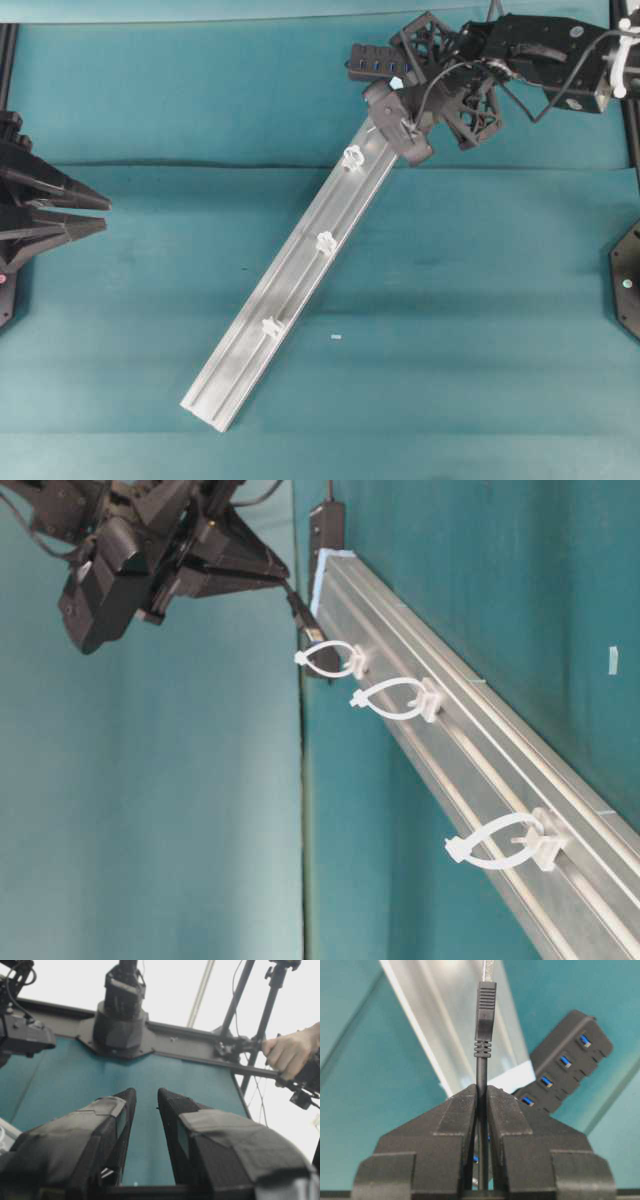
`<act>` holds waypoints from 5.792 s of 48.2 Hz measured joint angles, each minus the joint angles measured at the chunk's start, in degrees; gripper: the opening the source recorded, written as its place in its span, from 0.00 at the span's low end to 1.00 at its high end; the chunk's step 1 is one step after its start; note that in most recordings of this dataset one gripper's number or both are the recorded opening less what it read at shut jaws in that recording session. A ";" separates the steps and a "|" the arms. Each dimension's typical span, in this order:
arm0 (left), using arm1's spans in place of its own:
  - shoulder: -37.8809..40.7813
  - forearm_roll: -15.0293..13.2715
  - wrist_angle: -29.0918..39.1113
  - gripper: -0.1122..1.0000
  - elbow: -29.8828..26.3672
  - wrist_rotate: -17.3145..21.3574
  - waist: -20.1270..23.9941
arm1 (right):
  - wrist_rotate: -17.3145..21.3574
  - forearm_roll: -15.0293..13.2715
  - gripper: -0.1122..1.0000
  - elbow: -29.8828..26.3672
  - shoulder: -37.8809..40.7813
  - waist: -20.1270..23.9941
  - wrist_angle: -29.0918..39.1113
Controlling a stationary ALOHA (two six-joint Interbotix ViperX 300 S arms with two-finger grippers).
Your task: Pass the USB cable through three rings with both arms.
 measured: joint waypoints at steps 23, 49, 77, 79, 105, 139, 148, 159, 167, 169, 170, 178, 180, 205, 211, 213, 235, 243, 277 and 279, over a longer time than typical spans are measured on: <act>0.18 0.00 0.09 0.46 -1.14 -0.35 -0.09 | -16.17 14.33 0.18 -1.14 0.70 -2.55 2.20; 0.53 0.00 0.18 0.46 -1.41 -0.35 0.62 | -26.54 21.36 0.18 -5.89 2.81 -6.77 10.72; 1.23 0.00 0.26 0.46 -1.41 -0.35 0.62 | -27.42 25.05 0.18 -6.15 5.45 -5.01 9.23; 1.23 -0.09 0.26 0.46 -1.41 -0.35 0.70 | -27.51 26.02 0.18 -6.24 5.54 -4.75 9.05; 2.72 -0.09 0.18 0.46 -1.58 -0.88 1.41 | -28.83 31.90 0.18 -6.15 5.98 -2.11 8.88; 27.69 0.00 -1.85 0.91 -10.20 -3.96 9.23 | -29.00 35.42 0.18 -6.24 7.82 -1.67 7.03; 35.16 0.00 -2.55 0.92 -12.22 -3.69 11.69 | -29.00 35.68 0.18 -6.33 7.91 -1.67 7.03; 42.28 0.00 -3.34 0.91 -13.71 -2.99 13.97 | -29.00 36.47 0.18 -6.33 7.91 -1.67 6.94; 47.81 0.00 -4.39 0.91 -15.82 -2.46 15.03 | -29.00 36.74 0.18 -6.42 8.00 -1.67 6.94; 49.04 0.00 -4.57 0.91 -16.35 -2.20 15.29 | -29.00 36.74 0.18 -6.42 8.00 -1.67 6.94; 49.57 0.00 -4.57 0.91 -16.70 -2.11 15.29 | -29.00 36.83 0.18 -6.42 8.00 -1.67 6.86; 54.49 0.00 -4.83 0.91 -18.98 -0.70 16.44 | -29.00 37.44 0.18 -6.42 8.00 -1.67 6.86; 55.63 0.00 -4.83 0.91 -19.60 -0.53 16.61 | -29.00 37.62 0.18 -6.50 8.00 -1.67 6.86; 65.83 0.00 -5.27 0.91 -23.91 0.18 17.14 | -29.00 40.25 0.18 -6.50 8.09 -1.93 6.33; 66.97 0.00 -5.80 0.91 -24.26 0.18 17.05 | -29.00 40.43 0.18 -6.50 8.09 -1.93 6.33; 67.24 0.00 -5.98 0.91 -24.43 0.09 17.14 | -29.09 40.52 0.18 -6.59 8.09 -1.93 6.42; 71.02 0.00 -6.86 0.90 -28.30 -0.18 17.14 | -29.00 40.61 0.18 -6.59 8.09 -1.93 6.50; 71.98 0.00 -6.86 0.84 -28.92 -0.70 17.14 | -29.00 40.61 0.18 -6.59 8.09 -1.93 6.50; 72.51 0.00 -6.68 0.18 -30.06 -1.93 17.23 | -28.83 40.69 0.18 -6.15 7.91 -1.85 6.86; 72.51 0.00 -6.59 0.18 -30.06 -2.20 17.23 | -28.83 40.69 0.18 -6.15 7.91 -1.85 6.86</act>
